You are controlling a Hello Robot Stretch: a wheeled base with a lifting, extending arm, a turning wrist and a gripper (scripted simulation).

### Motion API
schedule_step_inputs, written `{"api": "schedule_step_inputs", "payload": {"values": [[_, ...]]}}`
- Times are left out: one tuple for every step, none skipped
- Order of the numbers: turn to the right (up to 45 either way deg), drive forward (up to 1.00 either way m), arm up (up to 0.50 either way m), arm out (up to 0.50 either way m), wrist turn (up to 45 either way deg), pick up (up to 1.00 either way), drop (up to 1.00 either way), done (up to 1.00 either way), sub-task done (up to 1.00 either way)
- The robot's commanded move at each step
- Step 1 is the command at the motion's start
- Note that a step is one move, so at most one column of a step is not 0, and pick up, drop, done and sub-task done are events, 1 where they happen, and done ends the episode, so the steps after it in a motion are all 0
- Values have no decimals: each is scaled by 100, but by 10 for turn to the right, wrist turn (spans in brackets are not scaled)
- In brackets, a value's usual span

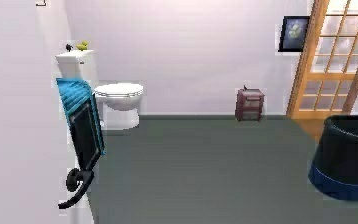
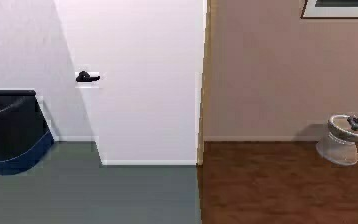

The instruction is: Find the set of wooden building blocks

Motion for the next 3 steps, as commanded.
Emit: {"api": "schedule_step_inputs", "payload": {"values": [[240,0,0,0,0,0,0,0,0],[0,100,0,0,0,0,0,0,0],[30,0,0,0,0,0,0,0,0]]}}
